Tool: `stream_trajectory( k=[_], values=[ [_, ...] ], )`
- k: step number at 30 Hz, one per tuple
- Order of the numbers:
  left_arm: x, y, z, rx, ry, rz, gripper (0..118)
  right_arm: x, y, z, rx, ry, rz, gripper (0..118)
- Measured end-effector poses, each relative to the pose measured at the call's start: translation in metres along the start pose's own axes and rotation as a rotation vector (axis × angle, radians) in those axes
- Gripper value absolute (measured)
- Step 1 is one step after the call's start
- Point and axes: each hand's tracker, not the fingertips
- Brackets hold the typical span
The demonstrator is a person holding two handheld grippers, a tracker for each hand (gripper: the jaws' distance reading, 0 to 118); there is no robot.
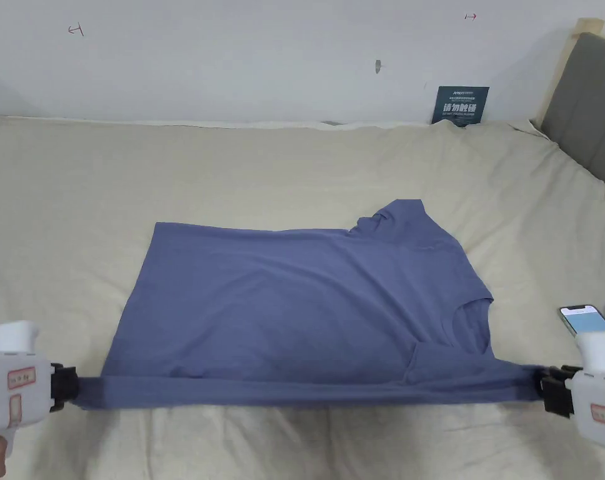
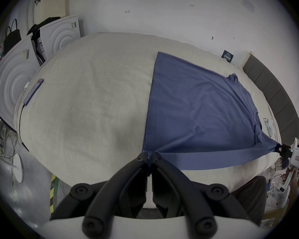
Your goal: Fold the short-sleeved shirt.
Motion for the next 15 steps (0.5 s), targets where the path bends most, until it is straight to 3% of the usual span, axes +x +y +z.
stream_trajectory(
  k=[11,15],
  values=[
    [0.017,0.100,-0.073,0.012,0.020,0.010,3,-0.021,0.119,-0.091,-0.026,-0.052,0.088,6],
    [0.024,0.127,-0.116,-0.027,0.049,-0.006,3,-0.031,0.142,-0.130,-0.074,-0.072,0.079,6]
  ],
)
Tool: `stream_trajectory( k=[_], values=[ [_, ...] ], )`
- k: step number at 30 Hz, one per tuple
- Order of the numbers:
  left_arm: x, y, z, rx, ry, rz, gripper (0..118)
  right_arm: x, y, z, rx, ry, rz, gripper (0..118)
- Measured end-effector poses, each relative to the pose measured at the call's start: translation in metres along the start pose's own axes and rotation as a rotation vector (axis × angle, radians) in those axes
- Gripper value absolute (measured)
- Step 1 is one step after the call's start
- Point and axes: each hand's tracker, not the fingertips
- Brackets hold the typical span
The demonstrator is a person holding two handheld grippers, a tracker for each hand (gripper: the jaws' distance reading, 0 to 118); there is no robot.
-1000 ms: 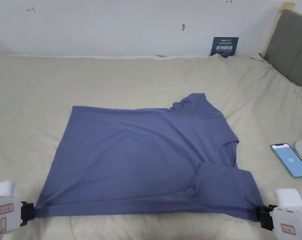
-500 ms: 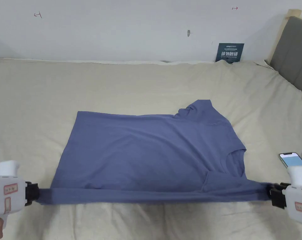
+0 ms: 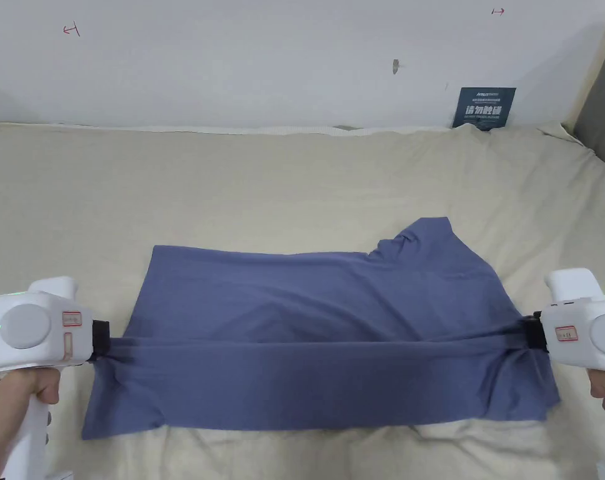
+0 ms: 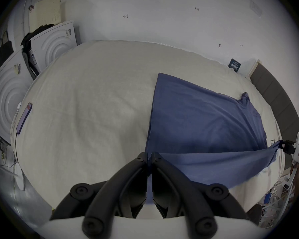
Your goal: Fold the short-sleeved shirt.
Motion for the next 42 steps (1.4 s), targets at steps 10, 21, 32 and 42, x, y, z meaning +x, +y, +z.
stream_trajectory(
  k=[10,21,32,42],
  values=[
    [0.005,0.008,-0.020,0.025,0.017,0.053,114,0.021,-0.003,-0.035,-0.043,-0.075,-0.144,115],
    [-0.044,-0.073,0.028,-0.053,0.013,0.023,0,0.016,-0.101,0.036,-0.069,0.104,-0.190,0],
    [-0.002,-0.061,-0.017,-0.123,0.035,-0.032,111,0.006,-0.097,0.031,-0.101,0.139,-0.187,0],
    [0.003,-0.052,-0.010,-0.117,-0.004,-0.038,6,0.000,-0.096,0.016,-0.115,0.181,-0.225,118]
  ],
)
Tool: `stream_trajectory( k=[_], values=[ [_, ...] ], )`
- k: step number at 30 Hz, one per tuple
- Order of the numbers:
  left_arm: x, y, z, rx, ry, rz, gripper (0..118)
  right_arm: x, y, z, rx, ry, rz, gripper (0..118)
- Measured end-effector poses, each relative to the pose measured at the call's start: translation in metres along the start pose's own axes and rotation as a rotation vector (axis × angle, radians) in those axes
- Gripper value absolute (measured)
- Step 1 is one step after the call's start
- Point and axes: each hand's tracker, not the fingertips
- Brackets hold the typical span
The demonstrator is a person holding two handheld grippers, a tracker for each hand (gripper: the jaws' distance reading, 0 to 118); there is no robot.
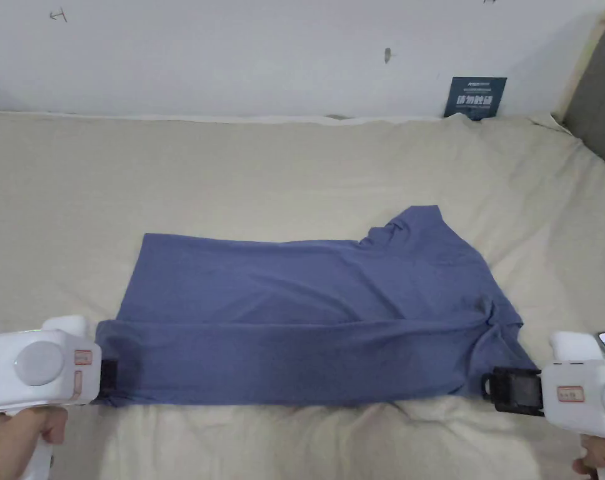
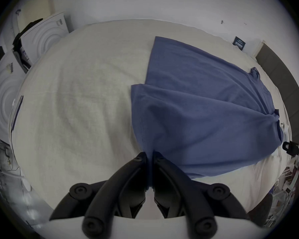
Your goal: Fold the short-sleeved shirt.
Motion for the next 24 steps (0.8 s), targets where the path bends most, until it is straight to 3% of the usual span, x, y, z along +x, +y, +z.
stream_trajectory(
  k=[6,7,8,9,10,13,24],
  values=[
    [0.006,-0.006,0.001,0.009,0.002,-0.001,6,-0.001,0.014,-0.049,-0.030,-0.030,0.047,114],
    [0.006,-0.006,0.001,0.007,0.002,0.000,6,-0.013,0.016,-0.033,-0.033,-0.032,0.045,101],
    [0.006,-0.007,0.001,0.007,0.000,0.001,6,-0.017,0.017,-0.028,-0.024,-0.028,0.040,72],
    [0.004,-0.005,0.000,-0.003,-0.006,0.003,6,-0.017,0.019,-0.027,-0.015,-0.017,0.039,29],
    [0.004,-0.004,0.000,-0.004,-0.006,0.000,6,-0.018,0.020,-0.026,-0.017,-0.017,0.042,10],
    [0.002,-0.002,0.003,-0.008,-0.008,-0.005,6,-0.020,0.021,-0.025,-0.011,-0.015,0.097,10],
    [-0.010,-0.028,0.038,-0.007,-0.009,-0.015,6,0.001,-0.012,0.022,0.009,0.050,0.075,10]
  ],
)
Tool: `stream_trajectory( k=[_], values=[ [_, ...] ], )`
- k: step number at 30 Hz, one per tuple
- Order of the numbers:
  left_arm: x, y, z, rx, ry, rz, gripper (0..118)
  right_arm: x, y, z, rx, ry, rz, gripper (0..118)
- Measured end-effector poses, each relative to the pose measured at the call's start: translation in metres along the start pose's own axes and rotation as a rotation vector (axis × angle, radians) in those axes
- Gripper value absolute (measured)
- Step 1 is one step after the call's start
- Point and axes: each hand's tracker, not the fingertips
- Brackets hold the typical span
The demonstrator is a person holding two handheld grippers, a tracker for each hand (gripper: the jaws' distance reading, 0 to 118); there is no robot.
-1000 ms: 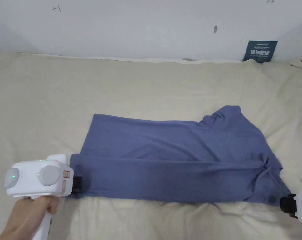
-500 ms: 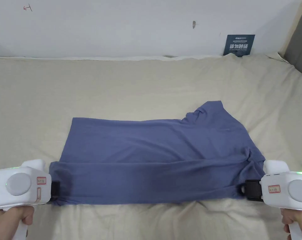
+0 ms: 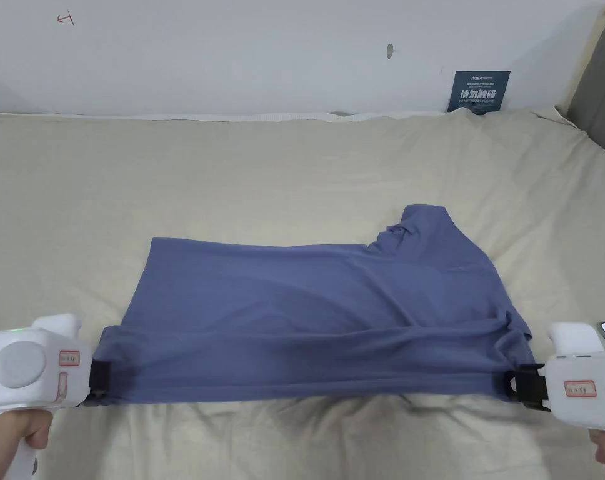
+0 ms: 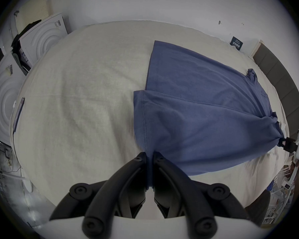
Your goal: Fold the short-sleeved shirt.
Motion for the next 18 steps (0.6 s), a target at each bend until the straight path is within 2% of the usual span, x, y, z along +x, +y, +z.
stream_trajectory(
  k=[6,9,16,17,18],
  values=[
    [-0.007,-0.058,0.031,-0.021,-0.021,0.003,6,0.010,-0.056,0.027,-0.018,0.027,-0.008,10],
    [-0.010,-0.082,0.038,-0.039,-0.023,0.019,6,0.009,-0.080,0.041,-0.028,0.027,-0.038,10],
    [-0.010,-0.103,0.050,-0.039,-0.029,0.024,8,0.015,-0.093,0.046,-0.050,0.025,-0.048,12],
    [-0.012,-0.103,0.049,-0.037,-0.042,0.034,30,0.017,-0.092,0.046,-0.050,0.025,-0.049,30],
    [-0.014,-0.101,0.047,-0.042,-0.055,0.039,78,0.018,-0.090,0.046,-0.056,0.018,-0.063,63]
  ],
)
